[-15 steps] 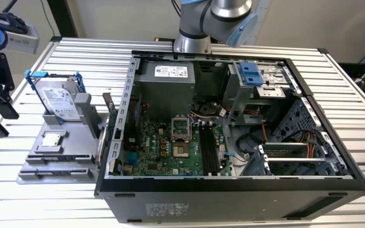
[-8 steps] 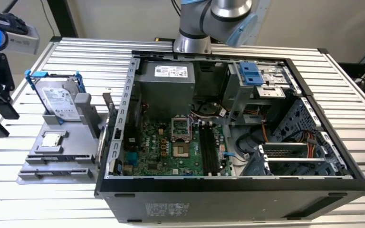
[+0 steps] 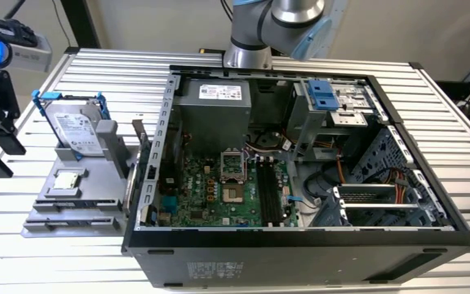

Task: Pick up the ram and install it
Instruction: 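Pick up the ram and move it above insertion slot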

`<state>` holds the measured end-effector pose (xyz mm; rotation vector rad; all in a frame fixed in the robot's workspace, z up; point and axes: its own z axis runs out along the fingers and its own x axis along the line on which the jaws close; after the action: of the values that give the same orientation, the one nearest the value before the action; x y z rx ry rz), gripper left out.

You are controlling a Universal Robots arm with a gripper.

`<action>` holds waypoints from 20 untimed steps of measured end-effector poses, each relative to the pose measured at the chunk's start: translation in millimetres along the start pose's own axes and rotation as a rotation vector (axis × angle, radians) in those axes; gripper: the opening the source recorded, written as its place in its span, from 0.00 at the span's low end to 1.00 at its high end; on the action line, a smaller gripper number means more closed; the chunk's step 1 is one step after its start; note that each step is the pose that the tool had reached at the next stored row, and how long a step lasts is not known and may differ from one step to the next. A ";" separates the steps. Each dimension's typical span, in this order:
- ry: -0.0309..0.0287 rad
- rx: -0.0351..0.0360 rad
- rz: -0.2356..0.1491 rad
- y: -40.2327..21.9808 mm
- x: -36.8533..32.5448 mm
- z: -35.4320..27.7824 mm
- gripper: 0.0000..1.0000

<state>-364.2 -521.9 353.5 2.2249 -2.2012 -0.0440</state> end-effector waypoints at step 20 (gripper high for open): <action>0.0003 -0.0001 0.004 -0.4 -0.3 13.8 1.00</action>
<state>-364.2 -521.4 339.7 2.2205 -2.2051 -0.0438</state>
